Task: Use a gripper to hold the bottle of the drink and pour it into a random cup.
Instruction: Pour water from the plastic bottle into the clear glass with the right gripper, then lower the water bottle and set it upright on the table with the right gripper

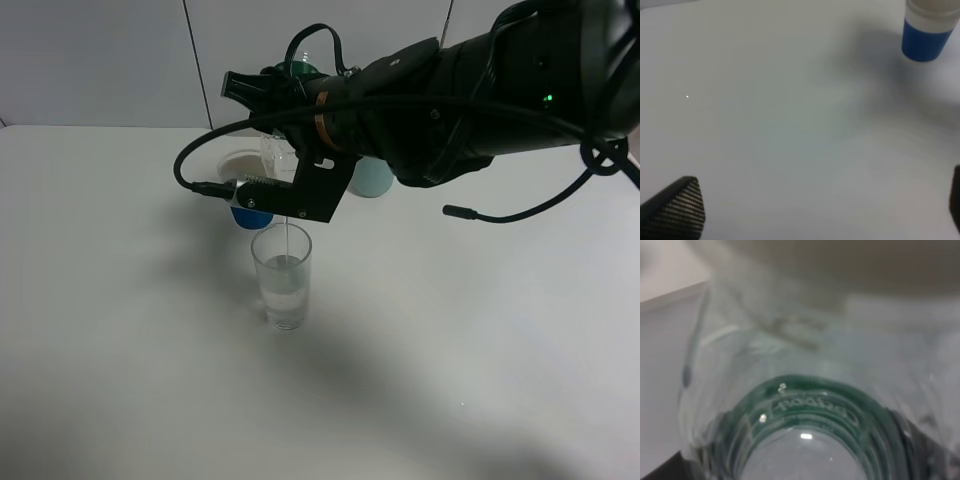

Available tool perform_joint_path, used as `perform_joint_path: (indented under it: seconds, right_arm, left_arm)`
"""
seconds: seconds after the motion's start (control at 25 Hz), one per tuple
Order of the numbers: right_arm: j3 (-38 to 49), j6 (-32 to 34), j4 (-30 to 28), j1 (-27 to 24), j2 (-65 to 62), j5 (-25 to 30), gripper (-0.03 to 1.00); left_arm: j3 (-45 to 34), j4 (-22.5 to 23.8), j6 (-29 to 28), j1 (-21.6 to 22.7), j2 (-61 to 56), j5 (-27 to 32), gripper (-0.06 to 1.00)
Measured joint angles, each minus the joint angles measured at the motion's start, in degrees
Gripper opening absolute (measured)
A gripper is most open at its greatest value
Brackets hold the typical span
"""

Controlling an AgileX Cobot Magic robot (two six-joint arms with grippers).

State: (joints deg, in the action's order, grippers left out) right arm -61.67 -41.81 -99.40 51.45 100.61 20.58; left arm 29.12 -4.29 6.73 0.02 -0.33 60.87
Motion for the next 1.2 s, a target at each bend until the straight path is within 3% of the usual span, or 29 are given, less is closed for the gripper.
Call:
perform_joint_path:
  seconds: [0.92,1.04,1.2]
  right_arm:
    - [0.0,-0.9,0.0,0.9,0.0,-0.2,0.57]
    - [0.0,7.0,0.0,0.9,0.0,-0.3,0.57]
    - [0.0,27.3,0.0,0.9,0.0,-0.6,0.57]
  left_arm:
    - [0.0,0.0,0.0,0.0,0.0,0.0,0.99]
    - [0.0,0.0,0.0,0.0,0.0,0.0,0.99]
    - [0.0,0.0,0.0,0.0,0.0,0.0,0.99]
